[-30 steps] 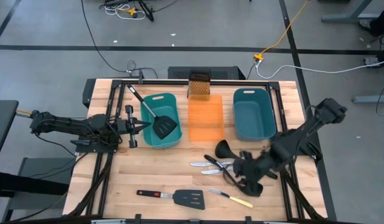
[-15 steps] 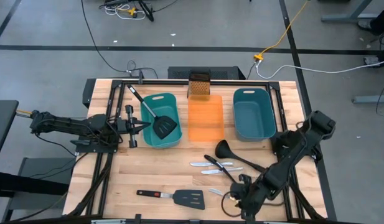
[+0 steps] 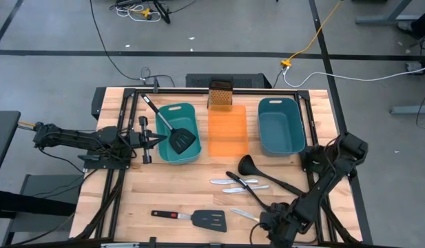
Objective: Pick & Place Kitchen Items
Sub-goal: Put the yellow table knife into the orange bin
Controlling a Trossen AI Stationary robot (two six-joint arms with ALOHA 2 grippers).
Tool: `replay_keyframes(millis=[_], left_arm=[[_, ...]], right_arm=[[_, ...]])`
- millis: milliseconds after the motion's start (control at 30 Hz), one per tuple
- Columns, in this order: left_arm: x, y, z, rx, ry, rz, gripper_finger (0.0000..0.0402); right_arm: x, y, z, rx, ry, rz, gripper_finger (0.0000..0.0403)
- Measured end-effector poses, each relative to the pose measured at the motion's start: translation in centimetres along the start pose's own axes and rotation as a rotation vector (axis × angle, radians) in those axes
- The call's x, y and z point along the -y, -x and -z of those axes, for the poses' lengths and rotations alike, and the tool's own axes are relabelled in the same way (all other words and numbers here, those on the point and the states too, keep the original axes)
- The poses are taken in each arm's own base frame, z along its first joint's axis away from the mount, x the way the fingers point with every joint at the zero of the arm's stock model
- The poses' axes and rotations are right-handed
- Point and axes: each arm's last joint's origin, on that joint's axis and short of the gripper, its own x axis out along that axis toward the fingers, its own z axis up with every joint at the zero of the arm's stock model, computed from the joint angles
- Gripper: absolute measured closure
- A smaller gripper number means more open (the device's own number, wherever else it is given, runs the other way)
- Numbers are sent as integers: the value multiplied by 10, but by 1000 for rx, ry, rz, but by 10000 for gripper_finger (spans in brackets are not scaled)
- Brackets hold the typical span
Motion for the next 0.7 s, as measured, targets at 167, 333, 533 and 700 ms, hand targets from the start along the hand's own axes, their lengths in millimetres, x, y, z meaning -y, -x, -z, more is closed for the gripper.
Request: replay_keyframes(millis=[167,333,533,700], left_arm=[[0,0,0,0,9,0,386],[0,0,0,0,16,0,386],[0,0,0,0,18,0,386],[0,0,0,0,18,0,386]], right_arm=[[3,-7,5,20,-11,63,262],[9,-7,8,3,-22,125,262],[14,-7,10,-18,-19,179,262],[15,-10,11,-48,-20,191,262]])
